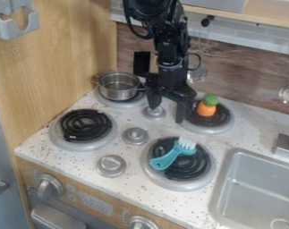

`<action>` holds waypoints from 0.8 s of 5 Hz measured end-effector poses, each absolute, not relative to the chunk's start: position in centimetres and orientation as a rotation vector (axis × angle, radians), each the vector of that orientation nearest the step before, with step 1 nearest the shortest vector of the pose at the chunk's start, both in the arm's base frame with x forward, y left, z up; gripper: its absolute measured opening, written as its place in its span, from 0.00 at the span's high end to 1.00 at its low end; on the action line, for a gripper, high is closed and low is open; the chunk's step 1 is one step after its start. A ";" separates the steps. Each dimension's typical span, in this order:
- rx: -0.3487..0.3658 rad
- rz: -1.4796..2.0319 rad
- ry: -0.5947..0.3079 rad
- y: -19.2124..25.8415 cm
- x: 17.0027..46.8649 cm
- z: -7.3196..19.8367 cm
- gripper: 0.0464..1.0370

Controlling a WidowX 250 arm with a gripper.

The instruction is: Move the blue objet to the left side of burner

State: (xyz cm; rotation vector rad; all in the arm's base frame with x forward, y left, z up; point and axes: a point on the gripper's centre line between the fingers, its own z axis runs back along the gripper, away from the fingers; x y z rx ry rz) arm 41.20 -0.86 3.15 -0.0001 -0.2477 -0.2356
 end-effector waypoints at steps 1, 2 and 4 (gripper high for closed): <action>-0.012 -0.234 -0.209 -1.1 40.6 1.6 0.04; -0.055 -0.248 -0.178 -1.6 38.9 -0.3 0.04; -0.083 -0.318 -0.208 -3.2 38.1 0.1 0.04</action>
